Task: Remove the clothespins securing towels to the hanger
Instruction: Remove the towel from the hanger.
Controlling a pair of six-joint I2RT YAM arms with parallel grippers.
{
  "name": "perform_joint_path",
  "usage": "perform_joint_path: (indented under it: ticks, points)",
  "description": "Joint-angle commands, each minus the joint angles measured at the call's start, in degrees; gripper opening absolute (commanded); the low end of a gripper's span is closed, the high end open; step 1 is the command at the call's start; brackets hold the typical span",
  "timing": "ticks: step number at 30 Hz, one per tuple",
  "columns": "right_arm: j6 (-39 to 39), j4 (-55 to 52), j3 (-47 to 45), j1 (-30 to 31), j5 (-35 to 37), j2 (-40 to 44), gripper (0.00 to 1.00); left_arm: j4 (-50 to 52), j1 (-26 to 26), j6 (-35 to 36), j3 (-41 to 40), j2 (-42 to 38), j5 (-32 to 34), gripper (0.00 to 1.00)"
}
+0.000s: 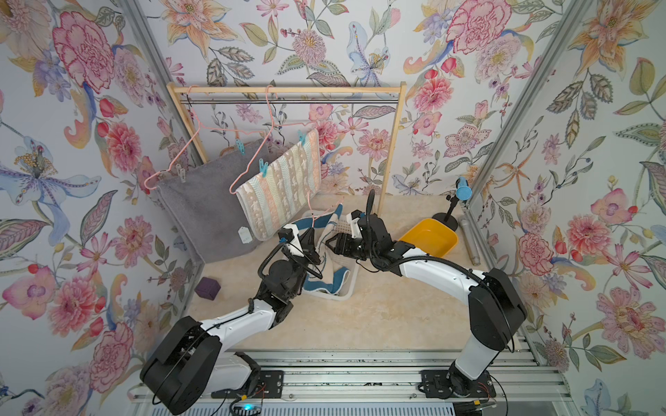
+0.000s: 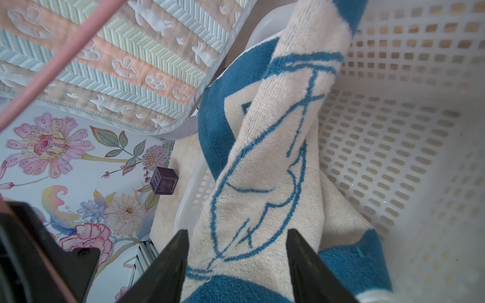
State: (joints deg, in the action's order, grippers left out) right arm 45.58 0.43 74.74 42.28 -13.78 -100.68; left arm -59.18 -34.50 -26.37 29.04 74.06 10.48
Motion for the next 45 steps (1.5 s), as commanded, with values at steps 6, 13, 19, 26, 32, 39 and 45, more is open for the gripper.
perform_joint_path:
  ticks: [6, 13, 19, 26, 32, 39, 45]
  points:
    - [1.89, 2.06, 6.19, 1.05, -2.37, -5.78, 0.51, -3.68, 0.31, -0.38, 1.24, 1.08, -1.35, 0.00]
    - [1.44, 0.22, 7.85, 1.81, -1.55, -7.72, 0.46, -3.84, 0.24, -0.24, 1.54, 1.09, -1.48, 0.00]
    - [1.59, 0.04, 9.07, 2.30, -2.02, -9.39, 0.39, -4.26, 0.28, -0.48, 1.28, 1.13, -1.68, 0.00]
    - [1.39, -0.73, 9.82, 2.79, -1.68, -10.31, 0.29, -4.19, 0.30, -0.53, 0.97, 0.73, -1.65, 0.00]
    - [0.99, -1.09, 9.75, 2.95, -0.98, -10.07, 0.16, -4.24, 0.23, -0.61, 0.98, 0.82, -1.73, 0.00]
    - [0.23, -1.39, 9.35, 3.11, -0.21, -8.38, 0.09, -4.25, 0.16, -0.50, 0.58, 0.78, -1.33, 0.00]
    - [-0.41, -1.83, 8.63, 3.09, 0.00, -6.69, 0.25, -4.37, 0.25, -0.57, 0.58, 1.25, -1.24, 0.00]
